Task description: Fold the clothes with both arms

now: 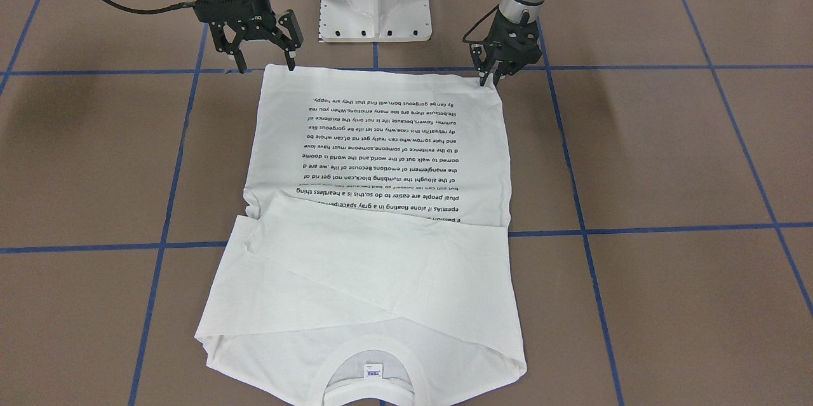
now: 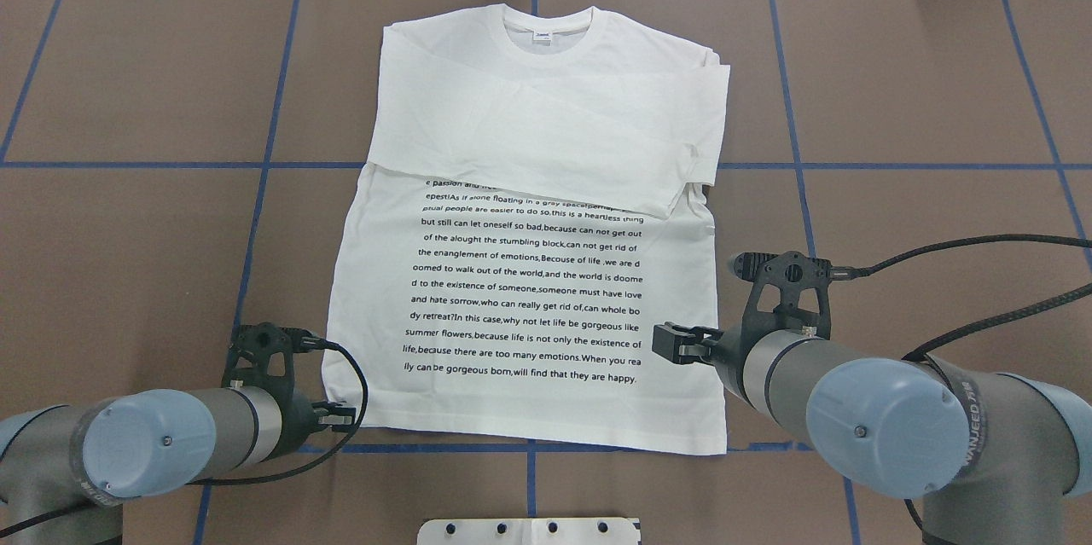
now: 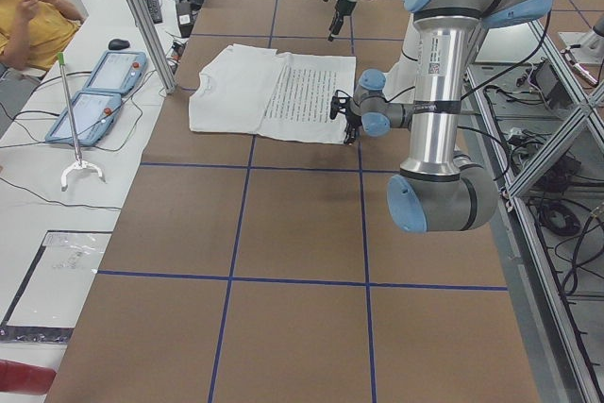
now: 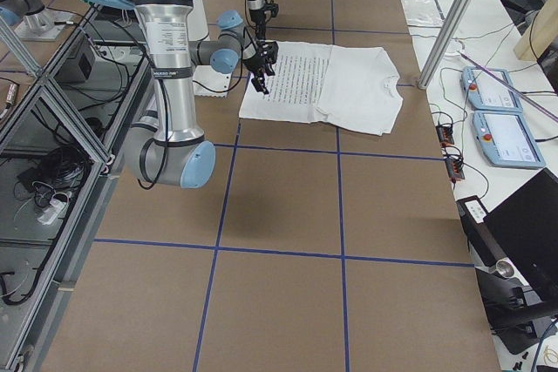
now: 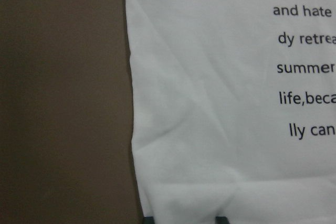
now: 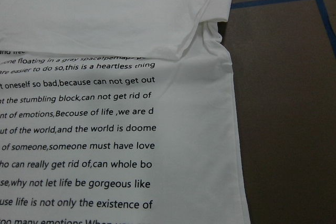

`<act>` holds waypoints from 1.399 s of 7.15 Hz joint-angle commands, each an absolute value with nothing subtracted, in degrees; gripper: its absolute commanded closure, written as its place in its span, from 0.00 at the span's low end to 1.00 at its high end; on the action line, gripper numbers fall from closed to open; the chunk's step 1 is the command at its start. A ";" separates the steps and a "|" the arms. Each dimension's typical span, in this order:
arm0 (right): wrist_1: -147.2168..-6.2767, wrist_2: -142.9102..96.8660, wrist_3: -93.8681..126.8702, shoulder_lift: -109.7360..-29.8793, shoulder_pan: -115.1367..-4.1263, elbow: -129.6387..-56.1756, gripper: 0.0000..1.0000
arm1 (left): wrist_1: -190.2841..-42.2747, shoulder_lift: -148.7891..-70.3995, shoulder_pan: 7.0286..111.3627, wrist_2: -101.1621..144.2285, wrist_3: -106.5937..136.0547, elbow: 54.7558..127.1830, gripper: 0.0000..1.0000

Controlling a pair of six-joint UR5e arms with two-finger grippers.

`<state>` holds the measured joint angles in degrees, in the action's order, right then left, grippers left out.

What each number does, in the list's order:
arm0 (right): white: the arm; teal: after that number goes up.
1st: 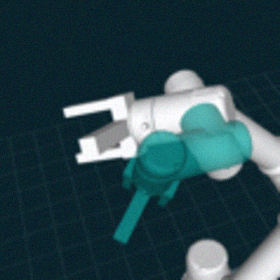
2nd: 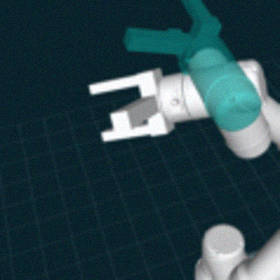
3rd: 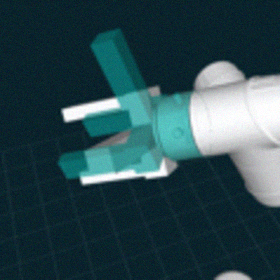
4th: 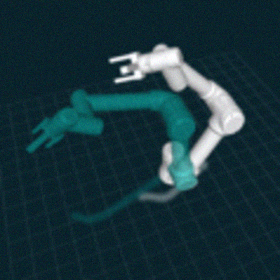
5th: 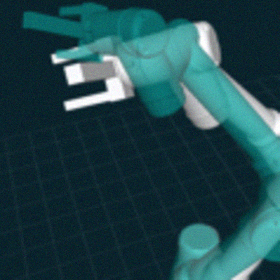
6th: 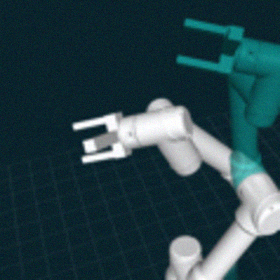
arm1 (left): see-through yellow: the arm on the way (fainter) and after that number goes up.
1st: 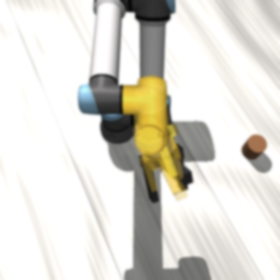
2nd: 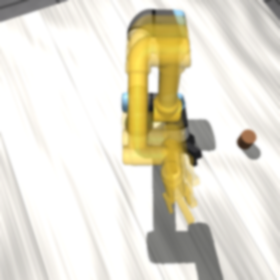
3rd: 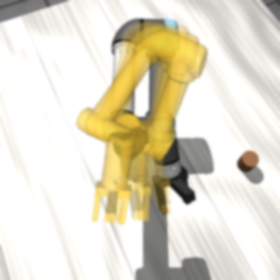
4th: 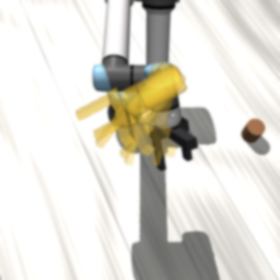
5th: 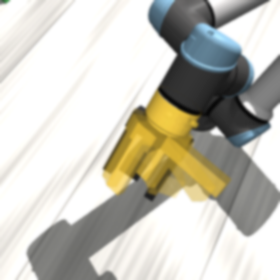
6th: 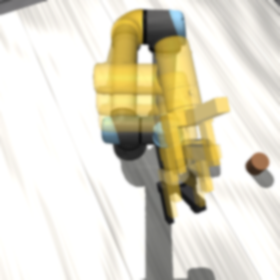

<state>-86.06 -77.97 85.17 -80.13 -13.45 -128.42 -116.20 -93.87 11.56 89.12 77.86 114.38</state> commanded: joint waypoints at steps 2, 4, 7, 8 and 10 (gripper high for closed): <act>-86.04 -76.65 85.43 -80.42 -11.97 -128.23 0.00 | -116.19 -93.78 11.95 88.86 77.78 115.57 1.00; -85.96 -70.95 94.26 -82.96 -5.92 -128.23 0.01 | -116.19 -92.39 12.57 89.82 76.91 121.17 1.00; -85.96 -59.35 102.56 -84.99 3.85 -125.10 0.15 | -116.19 -92.11 12.83 91.58 77.17 127.00 1.00; -85.96 -59.15 102.57 -84.64 3.95 -123.33 0.19 | -116.28 -92.11 12.83 91.58 77.34 127.26 1.00; -85.96 -58.97 102.48 -84.46 4.22 -121.30 0.26 | -116.28 -92.11 12.83 91.58 77.69 127.35 1.00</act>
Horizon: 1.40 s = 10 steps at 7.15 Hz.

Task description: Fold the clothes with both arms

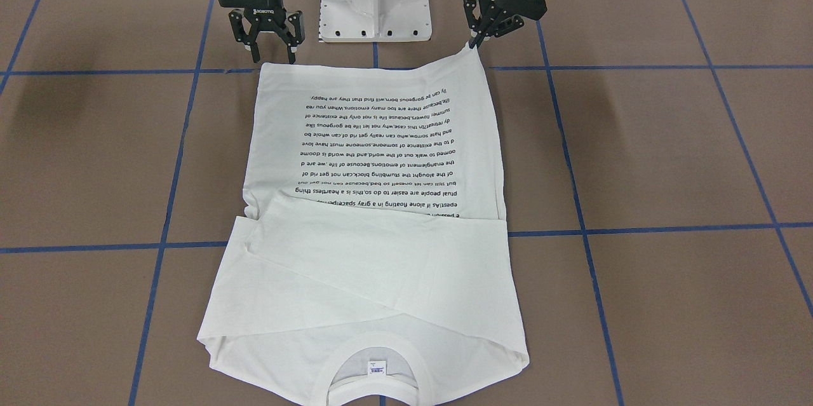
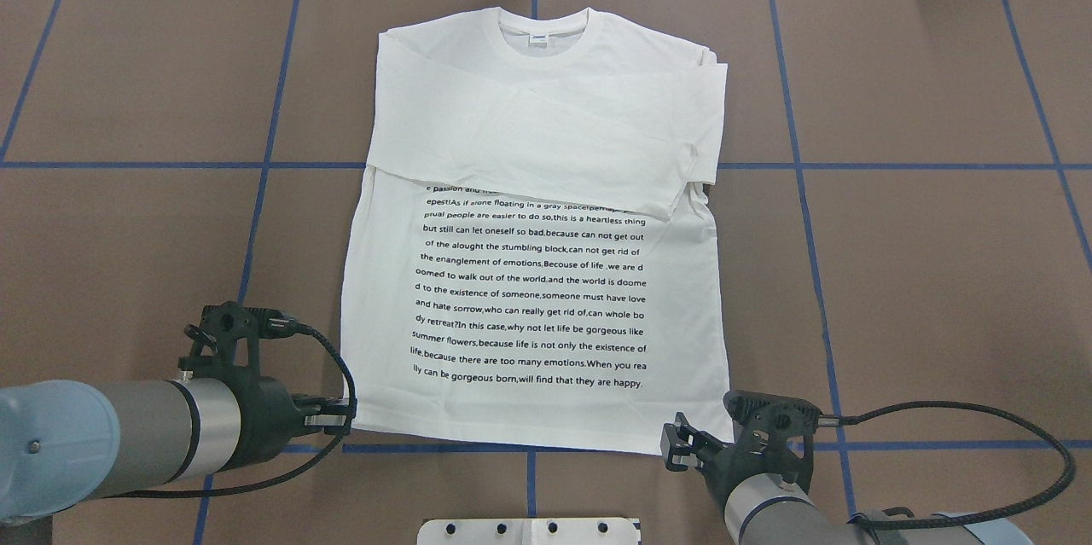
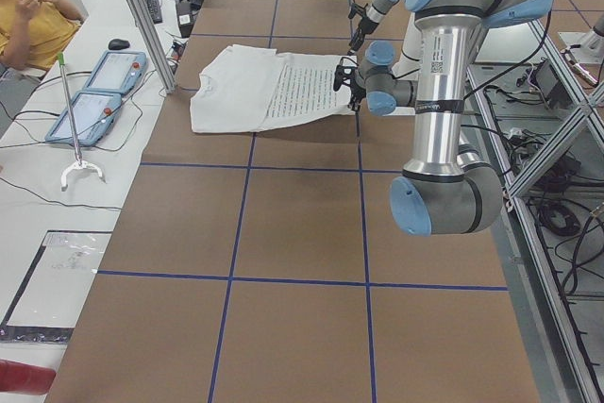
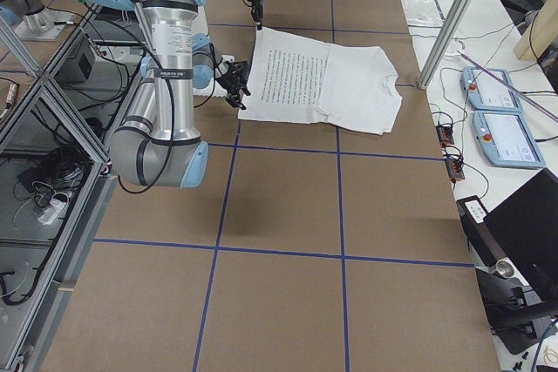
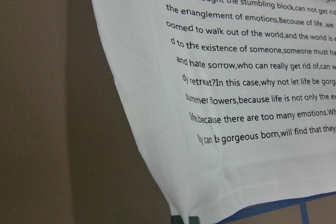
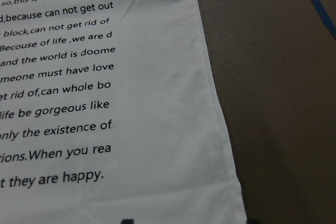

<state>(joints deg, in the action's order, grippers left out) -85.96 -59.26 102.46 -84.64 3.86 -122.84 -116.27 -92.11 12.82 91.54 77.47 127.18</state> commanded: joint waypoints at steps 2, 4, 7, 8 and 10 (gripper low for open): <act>-86.04 -58.80 102.48 -84.81 4.13 -120.94 0.26 | -116.28 -92.02 12.83 91.50 77.78 127.27 1.00; -86.57 -57.92 102.48 -84.99 4.31 -120.68 0.26 | -116.28 -92.02 12.83 91.49 77.78 127.26 1.00; -86.66 -56.78 102.48 -84.99 5.01 -119.71 0.31 | -116.28 -92.02 12.83 91.58 77.78 127.27 1.00; -86.66 -56.69 102.48 -84.82 5.01 -119.53 0.33 | -116.28 -92.11 12.83 91.58 77.78 127.27 1.00; -86.66 -56.17 102.57 -84.90 5.54 -119.44 0.34 | -116.28 -92.02 12.83 91.58 77.78 127.53 1.00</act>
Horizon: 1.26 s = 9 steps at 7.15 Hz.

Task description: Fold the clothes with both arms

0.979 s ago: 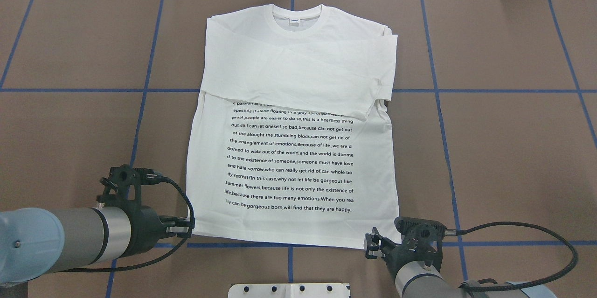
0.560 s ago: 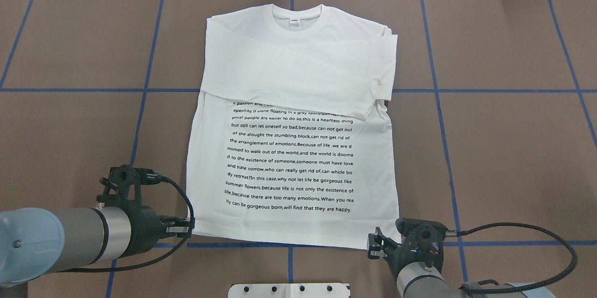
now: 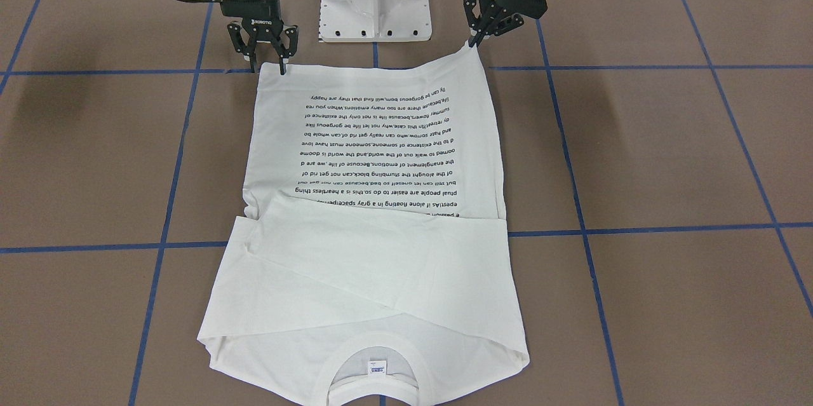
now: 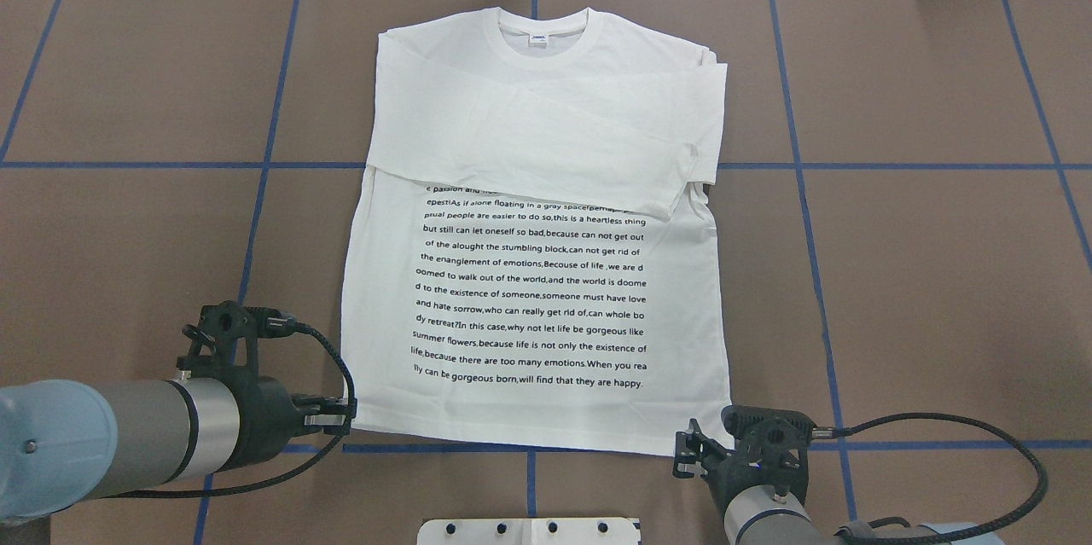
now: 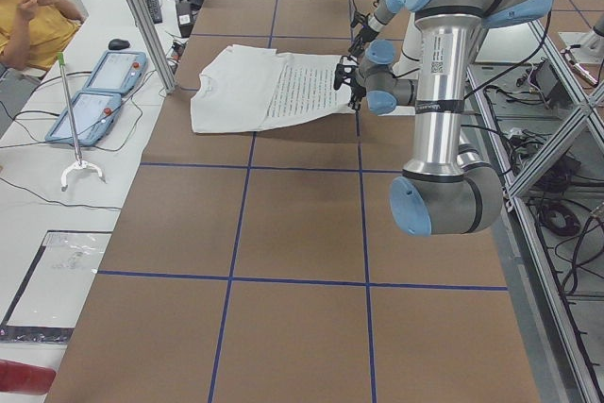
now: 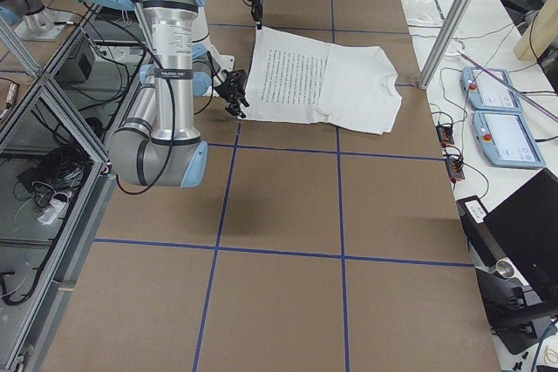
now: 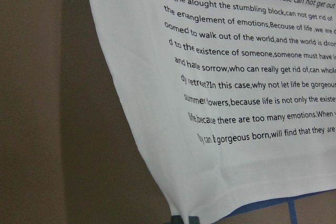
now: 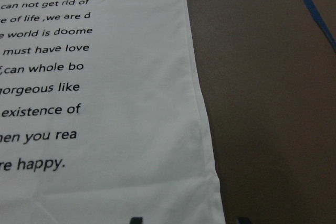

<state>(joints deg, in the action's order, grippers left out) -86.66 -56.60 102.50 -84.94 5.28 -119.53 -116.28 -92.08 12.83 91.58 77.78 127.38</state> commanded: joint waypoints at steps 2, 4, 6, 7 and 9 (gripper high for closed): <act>-86.66 -55.46 102.57 -84.99 6.41 -119.18 0.41 | -116.28 -92.11 12.83 91.58 77.78 127.62 1.00; -86.66 -54.93 102.57 -85.08 6.59 -119.00 0.51 | -116.28 -92.02 12.83 91.49 77.78 127.88 1.00; -86.66 -55.02 102.57 -84.99 6.59 -118.74 0.75 | -116.28 -92.02 12.83 91.49 77.87 128.14 1.00; -86.66 -55.02 102.57 -84.82 6.59 -118.57 0.90 | -116.28 -92.02 12.83 91.49 77.87 128.23 1.00; -86.66 -55.02 102.48 -85.08 6.24 -119.09 1.00 | -116.28 -92.02 12.83 91.49 77.87 128.50 1.00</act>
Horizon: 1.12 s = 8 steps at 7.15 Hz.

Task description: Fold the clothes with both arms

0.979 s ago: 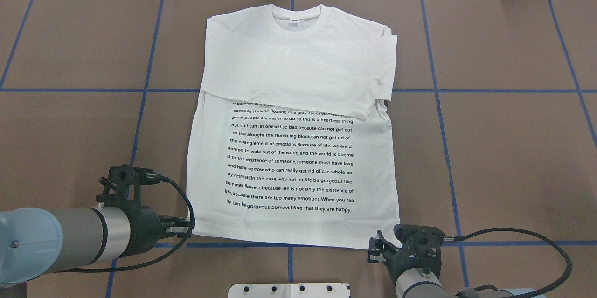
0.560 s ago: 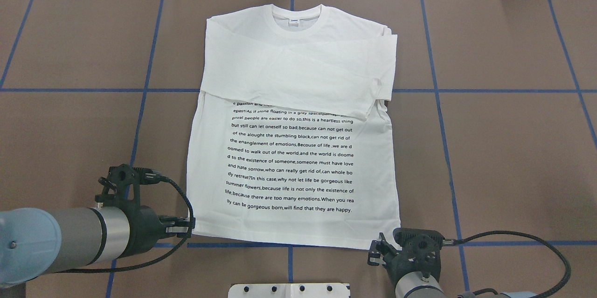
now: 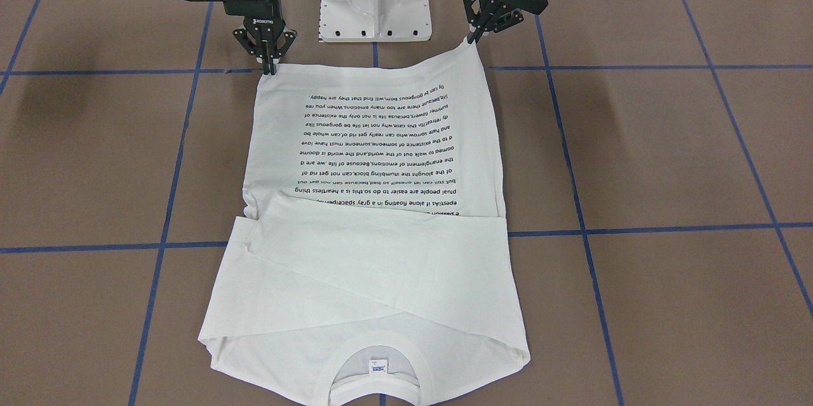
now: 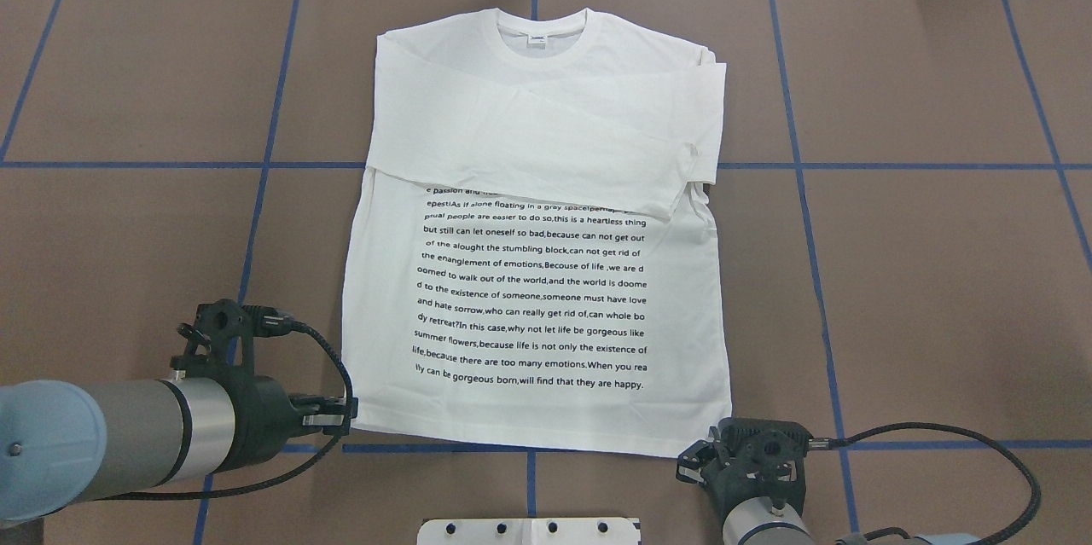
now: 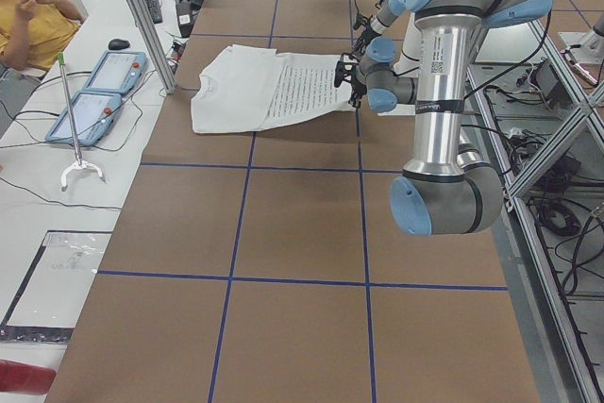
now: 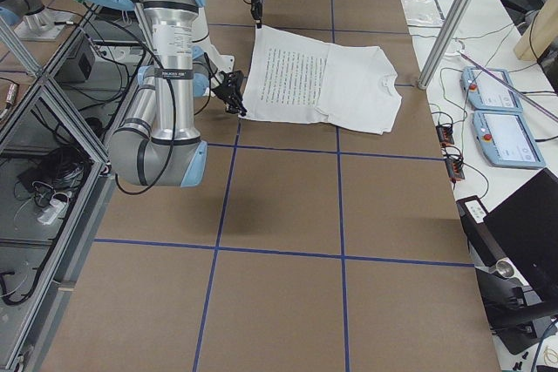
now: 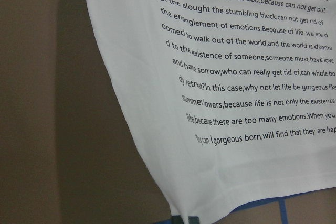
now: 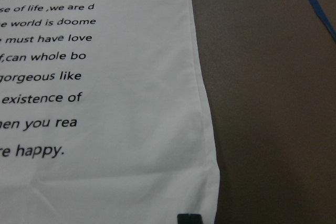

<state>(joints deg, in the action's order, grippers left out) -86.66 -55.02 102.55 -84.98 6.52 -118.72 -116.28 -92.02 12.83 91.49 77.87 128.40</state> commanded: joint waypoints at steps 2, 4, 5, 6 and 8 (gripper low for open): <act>-91.53 -56.59 102.22 -85.25 5.28 -124.85 1.00 | -116.28 -92.02 12.83 91.49 77.87 128.67 1.00; -106.99 -62.64 102.22 -84.46 3.70 -138.54 1.00 | -115.76 -89.67 13.09 92.89 77.78 132.33 1.00; -112.79 -65.80 101.96 -83.68 2.21 -145.22 1.00 | -113.32 -85.30 13.27 94.73 77.70 139.06 1.00; -121.38 -70.09 101.87 -80.10 0.02 -151.11 1.00 | -107.03 -83.60 15.97 96.83 77.70 146.61 1.00; -139.93 -79.94 100.39 -62.40 -7.61 -153.37 1.00 | -92.78 -87.34 20.46 103.25 77.26 156.51 1.00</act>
